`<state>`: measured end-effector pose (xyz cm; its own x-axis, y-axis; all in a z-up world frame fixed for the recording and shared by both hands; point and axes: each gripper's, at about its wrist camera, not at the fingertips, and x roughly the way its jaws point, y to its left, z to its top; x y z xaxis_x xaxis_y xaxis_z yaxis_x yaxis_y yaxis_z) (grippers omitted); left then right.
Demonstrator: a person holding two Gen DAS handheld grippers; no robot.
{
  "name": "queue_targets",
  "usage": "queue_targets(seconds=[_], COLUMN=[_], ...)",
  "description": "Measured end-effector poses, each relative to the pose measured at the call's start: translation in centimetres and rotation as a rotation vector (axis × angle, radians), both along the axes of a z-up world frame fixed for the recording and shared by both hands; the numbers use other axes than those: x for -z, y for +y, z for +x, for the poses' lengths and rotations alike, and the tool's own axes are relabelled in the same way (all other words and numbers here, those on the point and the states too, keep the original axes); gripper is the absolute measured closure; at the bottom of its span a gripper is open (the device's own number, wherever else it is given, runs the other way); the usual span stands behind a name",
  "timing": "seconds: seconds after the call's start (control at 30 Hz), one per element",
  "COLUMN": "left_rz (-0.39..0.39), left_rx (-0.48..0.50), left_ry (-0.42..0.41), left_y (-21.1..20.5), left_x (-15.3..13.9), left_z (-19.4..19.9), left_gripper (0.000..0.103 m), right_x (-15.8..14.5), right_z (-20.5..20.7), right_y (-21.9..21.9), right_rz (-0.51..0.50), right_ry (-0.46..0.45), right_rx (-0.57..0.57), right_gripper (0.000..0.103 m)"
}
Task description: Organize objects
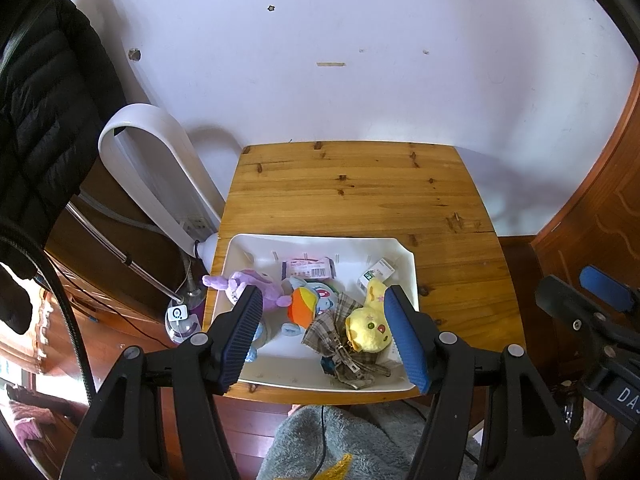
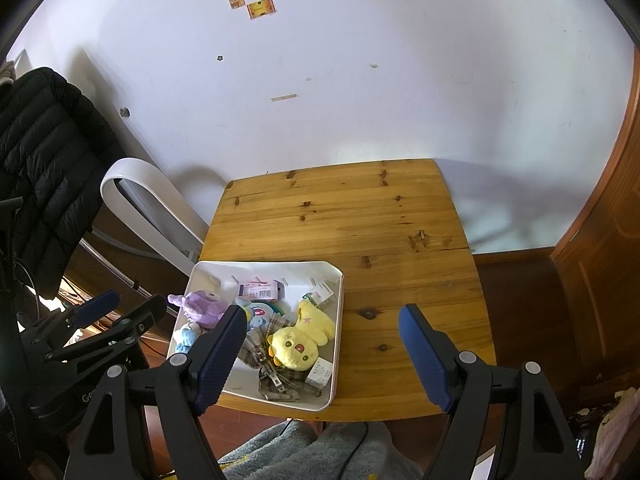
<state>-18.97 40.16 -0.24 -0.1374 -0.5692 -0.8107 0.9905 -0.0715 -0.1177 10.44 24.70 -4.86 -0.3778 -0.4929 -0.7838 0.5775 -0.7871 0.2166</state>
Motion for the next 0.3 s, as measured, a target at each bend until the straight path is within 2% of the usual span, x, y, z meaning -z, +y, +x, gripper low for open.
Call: queue_targets(seconds=[0.3], left_rz=[0.000], left_rx=[-0.001], left_ry=[0.001], left_y=[0.03], left_x=[0.00], left_z=[-0.02], left_gripper=[0.036], right_x=[-0.02], right_z=[0.12], right_y=[-0.17], right_rz=[0.002], right_ry=[0.000], right_rx=[0.002], right_gripper=[0.024])
